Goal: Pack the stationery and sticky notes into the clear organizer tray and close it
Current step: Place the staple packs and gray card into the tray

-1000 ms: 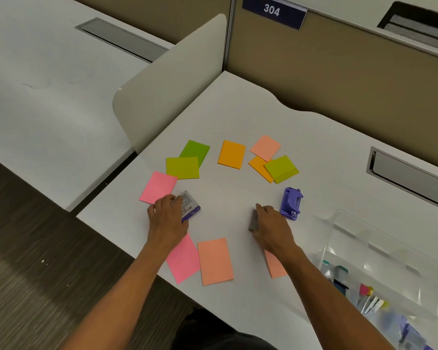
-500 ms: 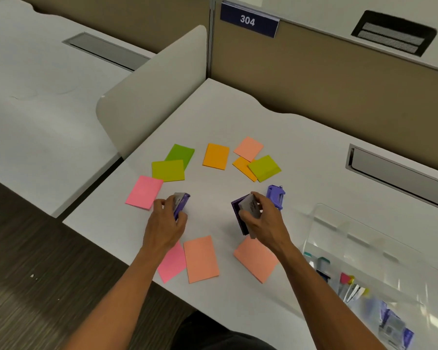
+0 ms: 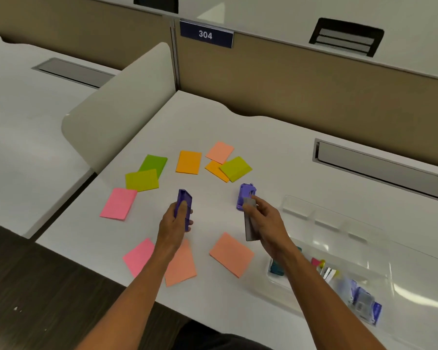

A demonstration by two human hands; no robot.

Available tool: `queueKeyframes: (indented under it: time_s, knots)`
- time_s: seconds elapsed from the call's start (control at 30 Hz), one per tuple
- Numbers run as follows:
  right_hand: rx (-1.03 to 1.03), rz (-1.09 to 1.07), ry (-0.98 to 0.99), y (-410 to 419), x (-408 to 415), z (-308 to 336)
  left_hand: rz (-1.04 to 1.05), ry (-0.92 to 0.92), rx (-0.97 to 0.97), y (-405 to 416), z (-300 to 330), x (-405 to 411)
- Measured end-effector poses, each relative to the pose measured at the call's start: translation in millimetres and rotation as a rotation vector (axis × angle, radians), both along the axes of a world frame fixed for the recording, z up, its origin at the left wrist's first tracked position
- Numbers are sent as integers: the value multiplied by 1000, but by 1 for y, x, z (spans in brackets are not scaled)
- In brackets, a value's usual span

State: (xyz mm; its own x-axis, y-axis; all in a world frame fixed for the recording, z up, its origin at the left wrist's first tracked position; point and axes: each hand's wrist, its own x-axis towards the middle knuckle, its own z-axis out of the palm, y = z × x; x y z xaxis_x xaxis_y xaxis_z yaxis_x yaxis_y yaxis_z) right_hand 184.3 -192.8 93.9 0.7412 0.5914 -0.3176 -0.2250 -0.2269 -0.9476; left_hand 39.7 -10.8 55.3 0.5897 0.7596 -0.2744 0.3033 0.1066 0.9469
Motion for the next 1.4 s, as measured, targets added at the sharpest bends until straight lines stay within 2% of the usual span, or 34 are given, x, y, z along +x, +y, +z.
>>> queueKeyframes:
  time_s: [0.27,0.57,0.77,0.9,1.13,1.4]
  knots:
    - [-40,-201,41,-47,14,-12,-302,107,122,-43,21,38]
    - [-32,-503,59,-113,34,-7,-523,35,120,-109,48,101]
    - [-18,-633,121,-152,39,-4,-614,183,254,-144,42,143]
    - [22,-692,155,-170,37,-2,-658,266,223,-160,40,168]
    - [58,-763,164,-195,30,-2,-639,323,307,-171,33,195]
    - [40,-783,150,-205,28,-6,-735,391,438,-179,15,201]
